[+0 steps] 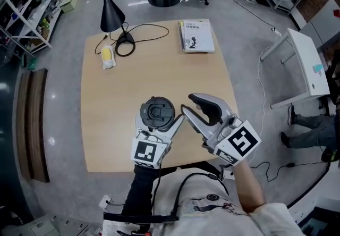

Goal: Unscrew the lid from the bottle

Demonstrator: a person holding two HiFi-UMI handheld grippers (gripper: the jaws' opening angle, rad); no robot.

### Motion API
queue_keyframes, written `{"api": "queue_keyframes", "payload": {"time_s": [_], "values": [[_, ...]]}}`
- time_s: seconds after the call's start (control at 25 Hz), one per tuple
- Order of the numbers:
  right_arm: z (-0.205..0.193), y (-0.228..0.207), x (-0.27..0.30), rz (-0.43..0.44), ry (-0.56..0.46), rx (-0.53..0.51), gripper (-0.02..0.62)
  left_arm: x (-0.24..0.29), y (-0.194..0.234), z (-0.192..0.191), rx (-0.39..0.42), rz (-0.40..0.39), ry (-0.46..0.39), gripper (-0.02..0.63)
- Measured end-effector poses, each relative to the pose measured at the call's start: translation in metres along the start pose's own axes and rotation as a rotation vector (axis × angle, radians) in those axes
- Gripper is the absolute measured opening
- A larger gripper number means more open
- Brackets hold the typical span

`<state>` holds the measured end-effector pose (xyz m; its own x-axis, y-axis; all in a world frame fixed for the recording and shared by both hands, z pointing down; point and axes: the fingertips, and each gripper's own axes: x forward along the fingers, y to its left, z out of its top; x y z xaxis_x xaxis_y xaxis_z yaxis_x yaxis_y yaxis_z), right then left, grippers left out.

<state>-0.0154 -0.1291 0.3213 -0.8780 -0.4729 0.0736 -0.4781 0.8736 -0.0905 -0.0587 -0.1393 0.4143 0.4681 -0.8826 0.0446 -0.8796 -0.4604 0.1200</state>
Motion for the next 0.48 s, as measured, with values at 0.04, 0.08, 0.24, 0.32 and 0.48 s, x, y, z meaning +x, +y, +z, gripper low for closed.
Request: {"api": "queue_keyframes", "payload": {"time_s": [0.04, 0.08, 0.24, 0.32, 0.48], "values": [[0.001, 0.001, -0.001, 0.005, -0.001, -0.002, 0.129, -0.001, -0.003, 0.001, 0.003, -0.001, -0.001, 0.437], [0.002, 0.002, -0.002, 0.010, 0.000, -0.003, 0.129, -0.002, -0.006, 0.003, 0.006, -0.001, -0.001, 0.437], [0.007, 0.010, -0.010, 0.068, 0.029, -0.041, 0.168, -0.004, -0.009, 0.005, 0.000, 0.015, 0.005, 0.437], [0.005, 0.021, -0.009, 0.129, 0.071, -0.074, 0.287, -0.006, -0.008, 0.006, -0.009, 0.020, 0.005, 0.437], [-0.013, 0.052, 0.008, 0.240, 0.204, -0.127, 0.430, -0.006, -0.012, 0.010, -0.002, 0.008, 0.001, 0.437]]}}
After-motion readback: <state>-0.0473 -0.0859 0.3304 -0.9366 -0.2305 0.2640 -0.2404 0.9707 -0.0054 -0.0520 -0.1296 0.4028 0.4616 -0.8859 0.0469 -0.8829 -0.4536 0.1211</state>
